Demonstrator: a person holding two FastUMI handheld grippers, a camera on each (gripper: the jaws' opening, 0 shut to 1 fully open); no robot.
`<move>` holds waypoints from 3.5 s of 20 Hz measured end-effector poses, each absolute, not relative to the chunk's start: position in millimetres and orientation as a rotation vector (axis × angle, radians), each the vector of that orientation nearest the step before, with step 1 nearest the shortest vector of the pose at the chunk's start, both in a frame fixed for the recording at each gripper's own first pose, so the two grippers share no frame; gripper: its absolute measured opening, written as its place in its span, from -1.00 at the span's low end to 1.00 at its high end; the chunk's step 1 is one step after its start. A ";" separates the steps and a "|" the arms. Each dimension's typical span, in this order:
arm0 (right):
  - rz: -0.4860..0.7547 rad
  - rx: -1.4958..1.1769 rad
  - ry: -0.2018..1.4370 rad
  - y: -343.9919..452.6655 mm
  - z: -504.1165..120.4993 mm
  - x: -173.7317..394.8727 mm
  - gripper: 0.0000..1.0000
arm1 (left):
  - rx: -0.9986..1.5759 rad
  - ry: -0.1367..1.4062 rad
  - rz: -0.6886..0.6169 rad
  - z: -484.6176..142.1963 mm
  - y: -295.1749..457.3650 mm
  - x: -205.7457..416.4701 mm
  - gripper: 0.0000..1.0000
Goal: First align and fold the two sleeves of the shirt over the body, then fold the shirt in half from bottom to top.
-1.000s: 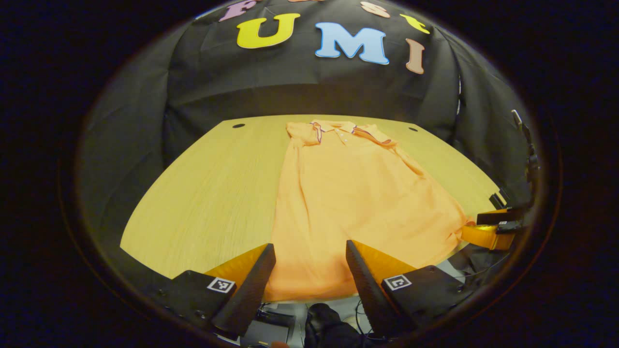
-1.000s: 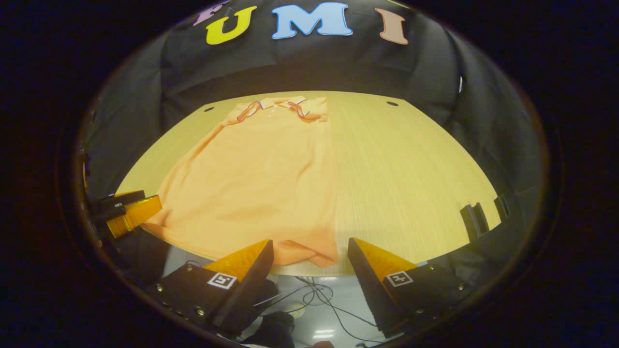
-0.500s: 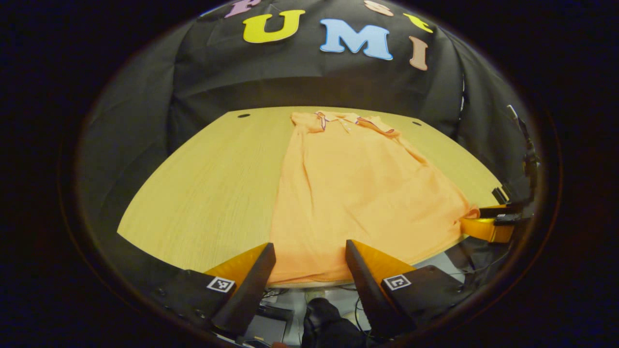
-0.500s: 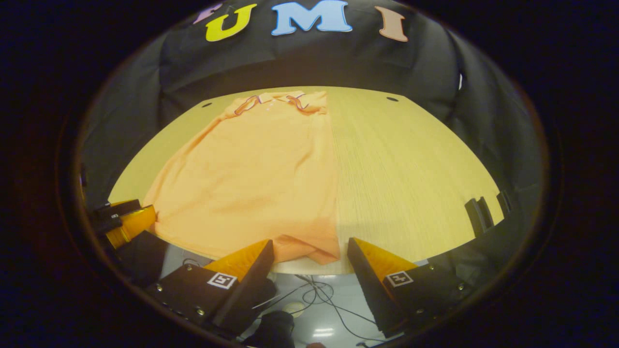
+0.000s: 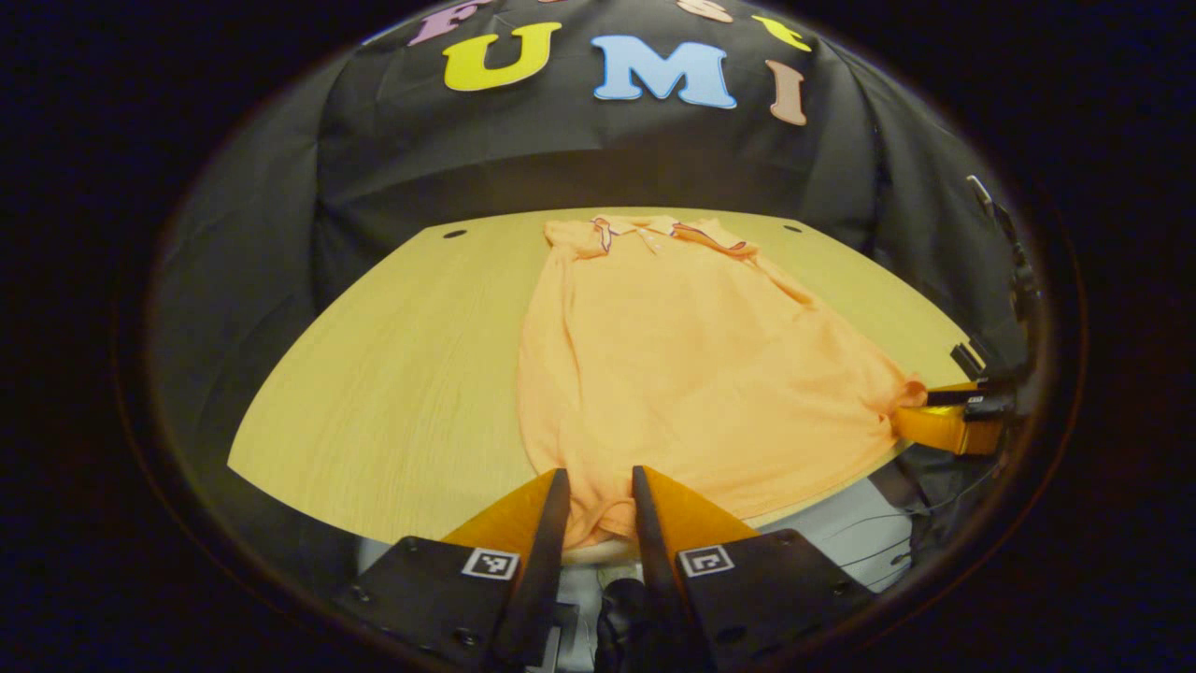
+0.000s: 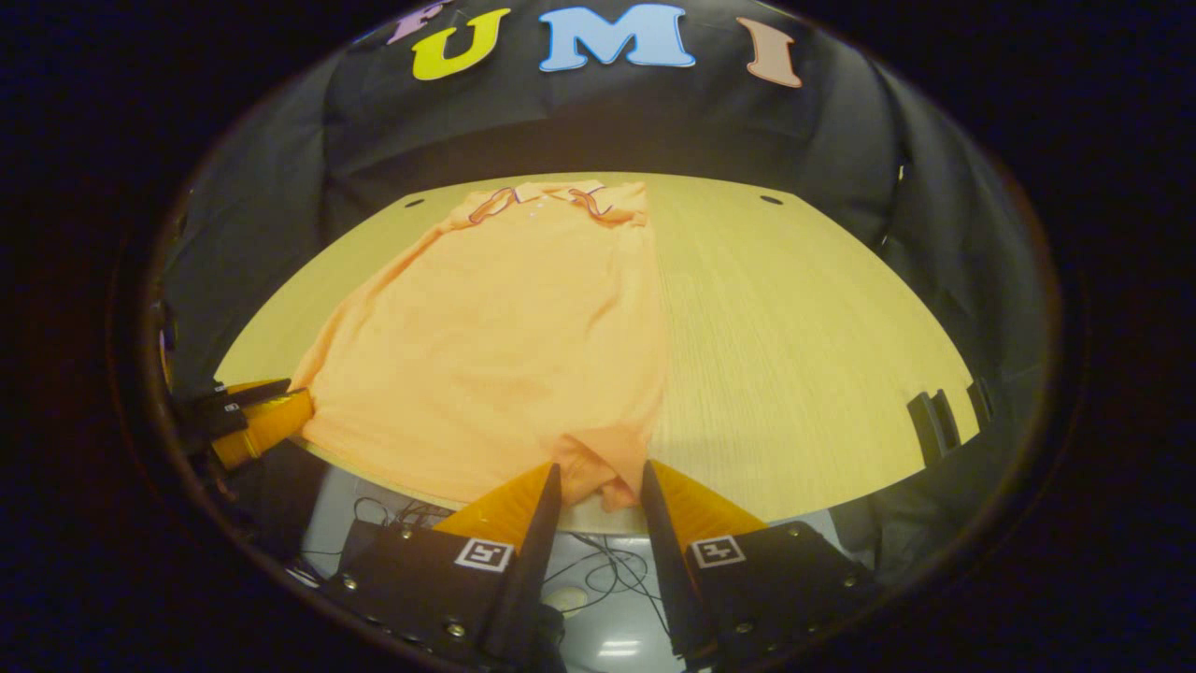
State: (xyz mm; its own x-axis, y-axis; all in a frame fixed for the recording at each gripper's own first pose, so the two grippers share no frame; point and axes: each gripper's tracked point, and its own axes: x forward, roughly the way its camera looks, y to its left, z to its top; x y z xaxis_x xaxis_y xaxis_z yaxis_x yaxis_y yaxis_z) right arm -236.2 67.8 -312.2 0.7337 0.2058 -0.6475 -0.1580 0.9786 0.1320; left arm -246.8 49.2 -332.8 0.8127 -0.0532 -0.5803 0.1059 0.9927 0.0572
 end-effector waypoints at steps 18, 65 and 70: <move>0.203 0.229 0.643 58.8 -241.9 -215.3 -0.96 | 0.070 0.556 -0.121 -252.5 22.7 -203.5 -0.79; 0.006 0.086 0.551 95.0 -151.7 213.9 -0.94 | 0.032 0.396 -0.191 -199.9 49.1 278.7 -0.80; 0.031 0.050 0.570 100.5 -157.4 209.5 -0.89 | 0.032 0.401 -0.167 -202.1 52.8 280.7 -0.68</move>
State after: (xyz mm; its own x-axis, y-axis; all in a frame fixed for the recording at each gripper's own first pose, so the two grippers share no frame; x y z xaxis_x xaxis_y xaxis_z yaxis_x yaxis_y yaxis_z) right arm 209.5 100.5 -157.4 0.8416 0.0431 -0.5383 -0.0152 0.9983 0.0562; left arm 280.7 52.8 -202.1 0.9072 -0.1552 -0.3911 0.1679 0.9858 -0.0018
